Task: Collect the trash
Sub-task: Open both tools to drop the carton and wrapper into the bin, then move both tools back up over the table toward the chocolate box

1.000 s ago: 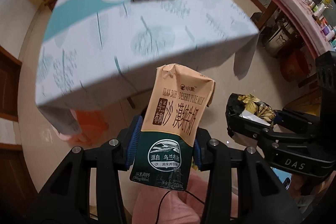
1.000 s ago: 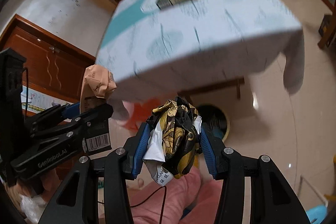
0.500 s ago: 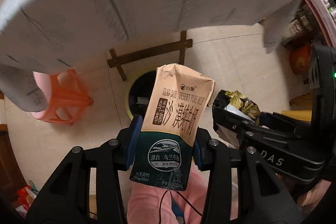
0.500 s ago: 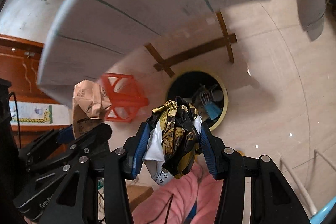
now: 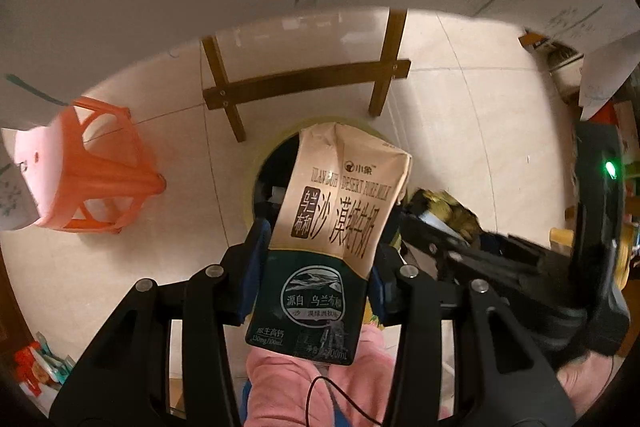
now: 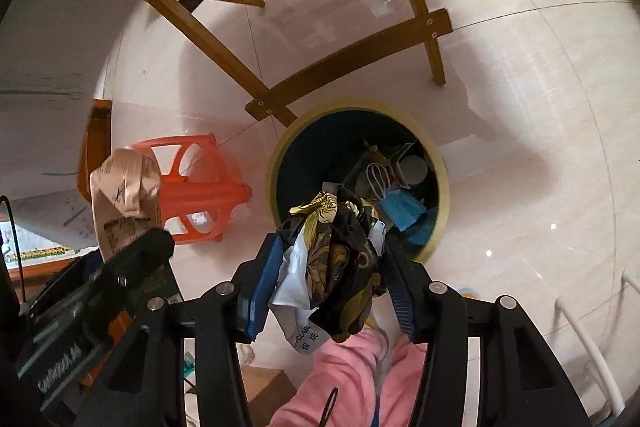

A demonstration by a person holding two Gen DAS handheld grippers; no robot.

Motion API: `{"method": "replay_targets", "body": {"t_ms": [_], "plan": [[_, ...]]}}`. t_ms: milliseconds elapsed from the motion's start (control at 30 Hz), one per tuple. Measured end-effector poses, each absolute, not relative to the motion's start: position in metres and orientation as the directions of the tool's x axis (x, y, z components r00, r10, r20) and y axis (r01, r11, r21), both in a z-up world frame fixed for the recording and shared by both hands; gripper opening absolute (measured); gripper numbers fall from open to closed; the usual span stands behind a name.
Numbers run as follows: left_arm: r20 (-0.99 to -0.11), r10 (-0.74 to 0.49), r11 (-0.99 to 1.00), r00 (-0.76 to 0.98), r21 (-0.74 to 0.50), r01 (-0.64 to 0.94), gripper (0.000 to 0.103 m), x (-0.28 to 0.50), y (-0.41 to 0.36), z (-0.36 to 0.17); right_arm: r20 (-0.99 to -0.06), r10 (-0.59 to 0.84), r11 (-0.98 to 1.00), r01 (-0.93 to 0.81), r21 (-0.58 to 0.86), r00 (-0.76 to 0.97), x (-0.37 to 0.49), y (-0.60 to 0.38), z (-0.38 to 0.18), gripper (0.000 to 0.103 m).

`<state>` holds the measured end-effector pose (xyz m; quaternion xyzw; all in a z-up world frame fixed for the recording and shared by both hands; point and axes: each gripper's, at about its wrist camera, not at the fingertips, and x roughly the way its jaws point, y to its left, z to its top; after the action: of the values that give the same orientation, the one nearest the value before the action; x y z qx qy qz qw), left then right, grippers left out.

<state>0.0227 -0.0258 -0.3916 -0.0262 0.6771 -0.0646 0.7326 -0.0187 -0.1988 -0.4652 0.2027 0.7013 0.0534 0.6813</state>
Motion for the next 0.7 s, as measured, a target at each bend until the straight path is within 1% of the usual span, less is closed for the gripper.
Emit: {"method": "replay_targets", "body": {"t_ms": [67,100,133,200,333,467,700], "plan": [[-0.989,-0.131,0.99,0.068,-0.127,0.069,0.048,0.021,-0.019,-0.401,-0.934,0.358,0.911,0.223,0.347,-0.01,-0.015,-0.194,-0.48,0.057],[-0.989,-0.132,0.989,0.07,-0.127,0.073,0.06,0.019,-0.015,-0.406,-0.932,0.361,0.908,0.236,0.347,-0.02,-0.013,-0.193,-0.487,0.062],[-0.989,-0.13,0.989,0.076,-0.124,0.076,0.068,0.019,-0.012,-0.409,-0.931,0.363,0.903,0.252,0.347,-0.019,-0.011,-0.192,-0.494,0.065],[-0.988,-0.129,0.989,0.089,-0.122,0.08,0.074,0.016,-0.006,-0.413,-0.933,0.361,0.899,0.27,0.345,-0.01,-0.01,-0.192,-0.5,0.07],[-0.989,-0.125,0.99,0.084,-0.119,0.069,0.074,0.013,0.002,-0.421,-0.939,0.344,0.903,0.272,0.334,0.01,-0.009,-0.19,-0.504,0.071],[-0.988,-0.125,0.991,0.087,-0.12,0.059,0.074,0.012,0.005,-0.418,-0.945,0.326,0.914,0.248,0.32,0.017,-0.011,-0.188,-0.496,0.071],[-0.986,-0.121,0.991,0.114,-0.114,0.071,0.075,0.012,-0.004,-0.386,-0.947,0.32,0.914,0.255,0.317,0.03,-0.016,-0.19,-0.477,0.071]]}}
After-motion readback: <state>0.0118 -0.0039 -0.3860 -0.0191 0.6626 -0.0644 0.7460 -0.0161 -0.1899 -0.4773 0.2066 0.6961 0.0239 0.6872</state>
